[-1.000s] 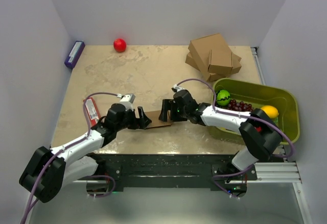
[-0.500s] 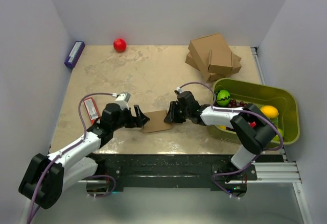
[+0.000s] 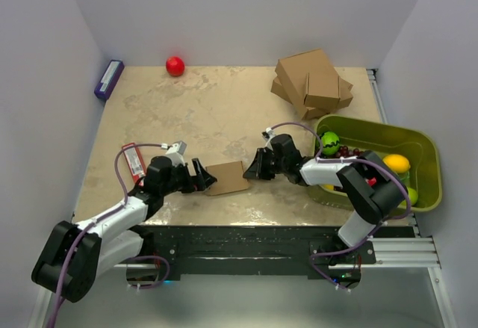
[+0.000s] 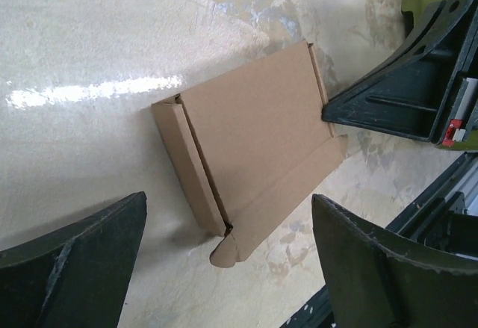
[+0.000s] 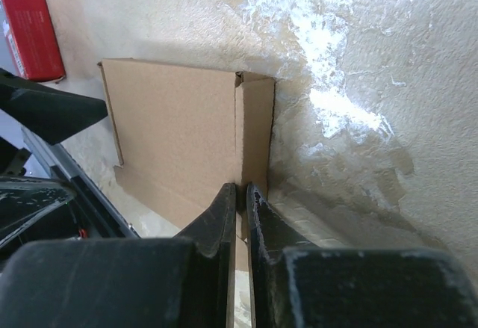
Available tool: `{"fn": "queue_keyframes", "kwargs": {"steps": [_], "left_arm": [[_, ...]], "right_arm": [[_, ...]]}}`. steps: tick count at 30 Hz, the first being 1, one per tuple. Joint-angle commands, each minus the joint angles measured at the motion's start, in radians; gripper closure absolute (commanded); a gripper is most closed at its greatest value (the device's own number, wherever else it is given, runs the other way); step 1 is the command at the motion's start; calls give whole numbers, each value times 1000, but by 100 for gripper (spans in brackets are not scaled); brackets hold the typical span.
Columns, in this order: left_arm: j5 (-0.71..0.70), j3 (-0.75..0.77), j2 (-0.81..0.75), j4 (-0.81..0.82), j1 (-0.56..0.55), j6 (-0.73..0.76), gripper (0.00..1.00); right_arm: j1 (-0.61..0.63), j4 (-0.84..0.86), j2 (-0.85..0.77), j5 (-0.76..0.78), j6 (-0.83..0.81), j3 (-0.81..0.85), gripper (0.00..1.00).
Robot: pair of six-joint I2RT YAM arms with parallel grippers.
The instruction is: Fold the paper box
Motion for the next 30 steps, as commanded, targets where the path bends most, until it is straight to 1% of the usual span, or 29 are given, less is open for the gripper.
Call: {"fn": "queue_keyframes", "kwargs": {"steps": [1, 5, 9, 14, 18, 21, 24, 25, 27, 28, 30], "left_arm": [[48, -11, 34, 107, 9, -40, 4], [43, -33, 97, 156, 11, -60, 5], [89, -53, 149, 274, 11, -103, 7], [113, -60, 189, 354, 11, -141, 13], [150, -77, 235, 463, 12, -181, 19], [172, -96, 267, 546, 11, -220, 25], [169, -94, 264, 560, 11, -235, 32], [167, -93, 255, 560, 11, -241, 37], [163, -89, 246, 555, 11, -252, 44], [160, -88, 237, 551, 11, -258, 49], [158, -89, 230, 546, 11, -278, 53]], "right_arm": [[-31, 23, 22, -59, -1, -39, 99], [-51, 70, 39, -103, 16, -53, 99], [-56, 81, 42, -122, 24, -54, 99], [-57, 98, 42, -139, 28, -51, 100], [-57, 107, 39, -149, 31, -45, 100], [-57, 122, 50, -160, 39, -45, 100], [-57, 142, 59, -172, 47, -46, 100], [-57, 148, 62, -174, 48, -48, 100], [-56, 159, 56, -177, 44, -49, 98], [-56, 159, 50, -174, 41, -49, 96], [-56, 153, 23, -168, 30, -46, 93]]}}
